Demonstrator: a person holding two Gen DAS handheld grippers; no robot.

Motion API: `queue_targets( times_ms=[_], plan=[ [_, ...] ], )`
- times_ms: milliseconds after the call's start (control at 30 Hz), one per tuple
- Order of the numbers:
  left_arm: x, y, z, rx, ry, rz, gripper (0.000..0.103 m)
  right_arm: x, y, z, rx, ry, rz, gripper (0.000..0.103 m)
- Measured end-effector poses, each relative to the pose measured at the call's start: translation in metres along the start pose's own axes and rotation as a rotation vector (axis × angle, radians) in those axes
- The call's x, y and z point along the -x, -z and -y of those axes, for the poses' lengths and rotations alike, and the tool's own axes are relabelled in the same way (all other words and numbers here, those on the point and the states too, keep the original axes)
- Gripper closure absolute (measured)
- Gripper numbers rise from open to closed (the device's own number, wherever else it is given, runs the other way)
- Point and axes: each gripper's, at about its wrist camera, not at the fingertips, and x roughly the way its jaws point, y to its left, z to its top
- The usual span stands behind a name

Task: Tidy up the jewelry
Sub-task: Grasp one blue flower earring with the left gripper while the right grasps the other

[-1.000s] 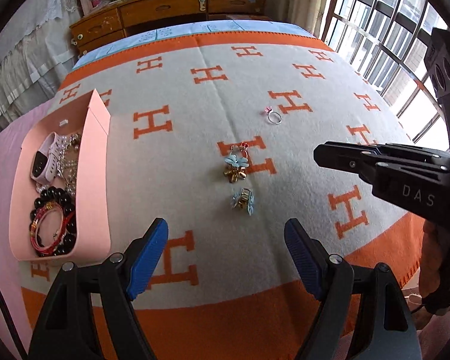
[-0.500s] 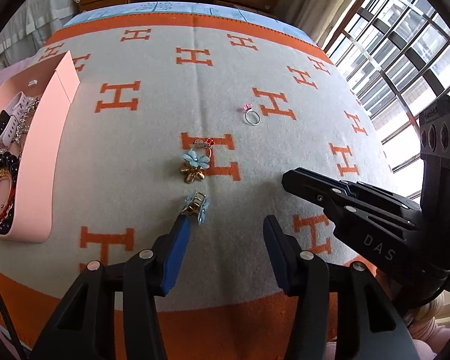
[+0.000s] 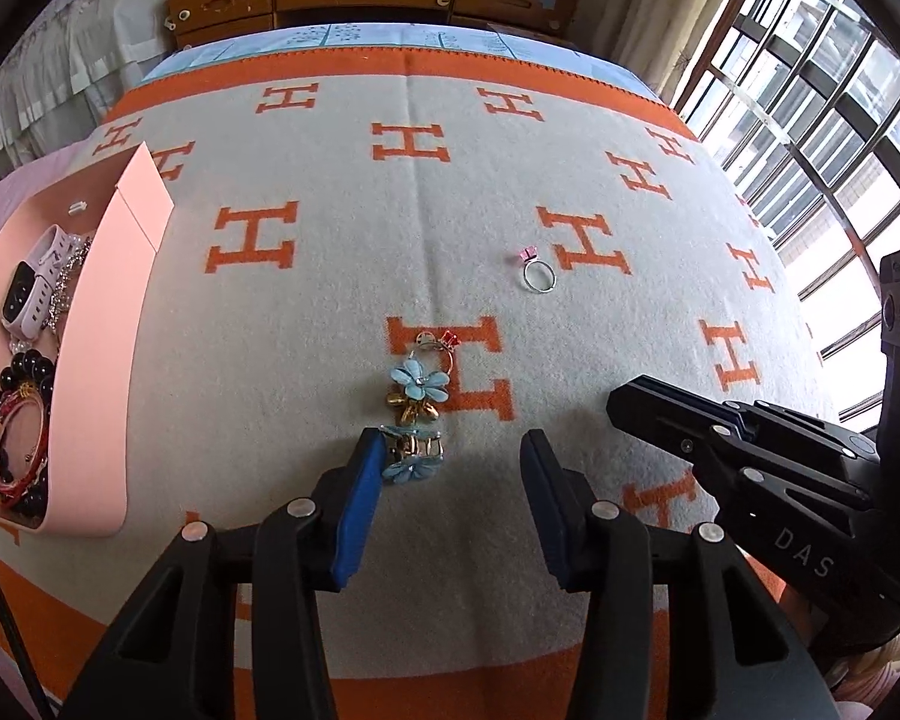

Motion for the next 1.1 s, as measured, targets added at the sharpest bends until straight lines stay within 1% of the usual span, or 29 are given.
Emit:
queue_targets(
  times_ms=[33, 100, 133, 167, 200, 300, 433, 567, 700, 767, 867, 900, 967, 1000, 1033, 1100],
  plan=[
    [-0.001, 0.0, 0.002, -0.016, -0.027, 0.005, 0.064, 0.0, 0.0, 0.0, -0.002, -0.003, 0.001, 0.094],
    [-0.001, 0.001, 0.008, -0.056, -0.091, 0.012, 0.077, 0.0, 0.0, 0.001, -0.004, -0.006, 0.002, 0.094],
    [-0.002, 0.002, 0.009, -0.071, -0.109, 0.016, 0.079, 0.0, 0.0, 0.001, -0.005, -0.008, 0.003, 0.094],
    [-0.001, 0.003, 0.01, -0.081, -0.108, 0.018, 0.083, 0.0, 0.0, 0.001, -0.006, -0.008, 0.003, 0.094],
    [-0.001, 0.003, 0.01, -0.085, -0.104, 0.018, 0.085, 0.0, 0.0, 0.001, -0.005, -0.007, 0.005, 0.094],
    [0.002, 0.005, 0.007, -0.086, -0.092, 0.021, 0.085, 0.0, 0.0, -0.001, 0.008, 0.005, 0.01, 0.094],
    [0.01, 0.01, -0.001, -0.057, -0.057, 0.024, 0.085, 0.0, 0.002, -0.01, 0.048, 0.041, 0.022, 0.094],
    [0.031, 0.013, -0.017, -0.027, -0.046, 0.074, 0.085, -0.005, 0.005, -0.023, 0.08, 0.031, 0.006, 0.094],
    [0.053, 0.017, -0.03, -0.014, -0.049, 0.136, 0.085, -0.013, 0.009, -0.046, 0.144, 0.019, -0.014, 0.094],
    [0.06, 0.019, -0.037, -0.007, -0.047, 0.156, 0.085, -0.017, 0.011, -0.058, 0.171, 0.021, -0.015, 0.094],
    [0.065, 0.022, -0.049, 0.008, -0.027, 0.17, 0.085, -0.025, 0.01, -0.071, 0.178, 0.022, -0.016, 0.093],
    [0.067, 0.023, -0.053, 0.013, -0.021, 0.174, 0.085, -0.027, 0.009, -0.074, 0.179, 0.023, -0.018, 0.093],
    [0.069, 0.025, -0.059, 0.017, -0.006, 0.183, 0.085, -0.03, 0.006, -0.079, 0.18, 0.034, -0.013, 0.087],
    [0.069, 0.026, -0.062, 0.018, 0.001, 0.186, 0.085, -0.032, 0.004, -0.08, 0.179, 0.037, -0.009, 0.083],
    [0.07, 0.027, -0.065, 0.018, 0.008, 0.189, 0.085, -0.033, 0.002, -0.082, 0.178, 0.039, -0.007, 0.081],
    [0.073, 0.03, -0.068, 0.016, 0.024, 0.2, 0.085, -0.036, -0.001, -0.084, 0.185, 0.059, -0.001, 0.081]
  ],
)
